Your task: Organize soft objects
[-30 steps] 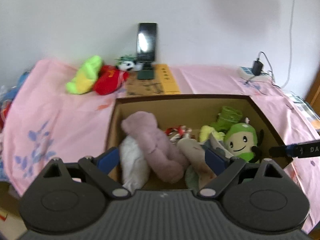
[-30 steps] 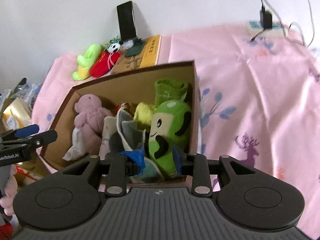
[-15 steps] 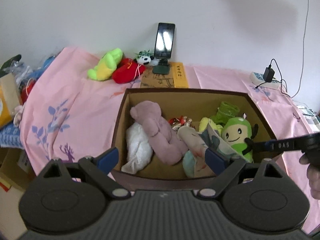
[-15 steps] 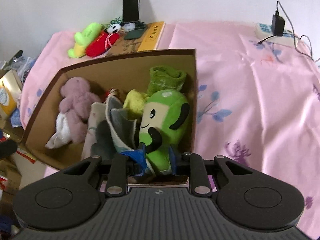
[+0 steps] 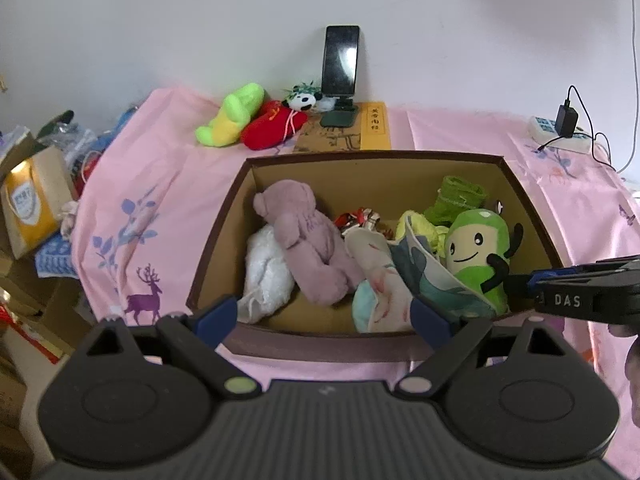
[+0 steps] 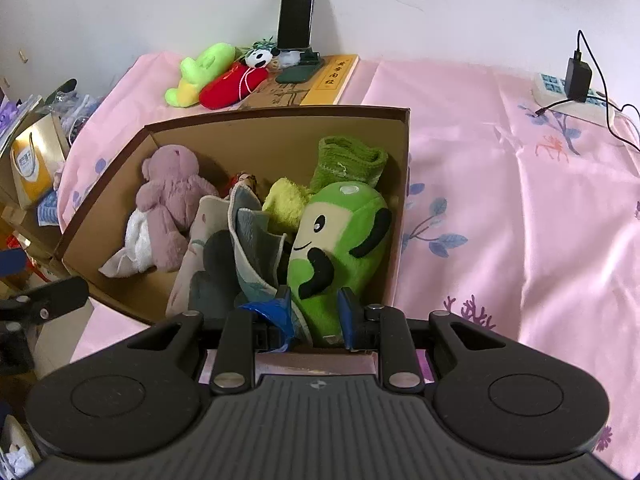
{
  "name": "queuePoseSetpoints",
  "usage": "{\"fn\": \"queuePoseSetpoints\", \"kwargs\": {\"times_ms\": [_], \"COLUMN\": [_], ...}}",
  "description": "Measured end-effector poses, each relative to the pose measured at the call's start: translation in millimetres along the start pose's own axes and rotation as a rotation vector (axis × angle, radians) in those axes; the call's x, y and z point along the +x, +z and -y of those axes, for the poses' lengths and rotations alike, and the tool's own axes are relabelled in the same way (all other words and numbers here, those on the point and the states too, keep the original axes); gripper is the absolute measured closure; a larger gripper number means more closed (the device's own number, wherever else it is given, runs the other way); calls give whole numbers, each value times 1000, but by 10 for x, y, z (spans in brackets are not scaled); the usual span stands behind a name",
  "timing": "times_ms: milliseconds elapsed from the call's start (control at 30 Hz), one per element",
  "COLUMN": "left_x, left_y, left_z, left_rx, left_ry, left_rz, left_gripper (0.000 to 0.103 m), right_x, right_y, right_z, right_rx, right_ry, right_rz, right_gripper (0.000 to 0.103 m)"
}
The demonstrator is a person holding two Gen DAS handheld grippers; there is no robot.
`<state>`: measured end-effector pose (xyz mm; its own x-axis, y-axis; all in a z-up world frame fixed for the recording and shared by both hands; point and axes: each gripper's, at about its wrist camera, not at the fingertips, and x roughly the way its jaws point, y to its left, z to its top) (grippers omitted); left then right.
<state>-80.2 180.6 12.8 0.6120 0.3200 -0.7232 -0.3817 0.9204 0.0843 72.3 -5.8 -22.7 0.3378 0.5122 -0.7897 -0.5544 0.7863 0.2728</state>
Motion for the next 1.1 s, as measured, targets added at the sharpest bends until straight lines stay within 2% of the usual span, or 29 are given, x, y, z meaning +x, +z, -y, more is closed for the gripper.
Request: {"fn": "queuePoseSetpoints", "kwargs": {"times_ms": [133, 233, 433, 533, 600, 800, 933, 1100], "left_x": [-63, -103, -203, -256, -264, -159, -124, -112], "left_y": [-32, -47, -93, -125, -155, -333, -443, -502], "left_z": [71, 117, 234, 350, 438, 799, 1071, 1391], "left_rx": [-18, -27, -34, -18, -12, 12, 29, 91], "left_ry": [20, 37, 40, 31, 6, -146, -238, -278], "left_rz": [-3, -6, -10, -6, -14, -106, -124, -126], "left_gripper": [11, 10, 10, 9, 9, 8, 6, 5], "right_x": [-69, -126, -393, -486, -542, -658, -775, -882], "right_y": [-45, -84, -168, -247, -329, -598, -784, -949], "right_z": [-42, -88, -112, -59, 12, 298, 472, 671], "right_rx": [-22, -58, -83, -50, -18, 65, 119, 170], "right_ry": [-10, -52, -38, -35, -42, -136, -183, -271], "right_rz": [13, 34, 84, 80, 70, 10, -6, -16], "right_gripper": [95, 93, 91, 91, 90, 89, 89, 88]}}
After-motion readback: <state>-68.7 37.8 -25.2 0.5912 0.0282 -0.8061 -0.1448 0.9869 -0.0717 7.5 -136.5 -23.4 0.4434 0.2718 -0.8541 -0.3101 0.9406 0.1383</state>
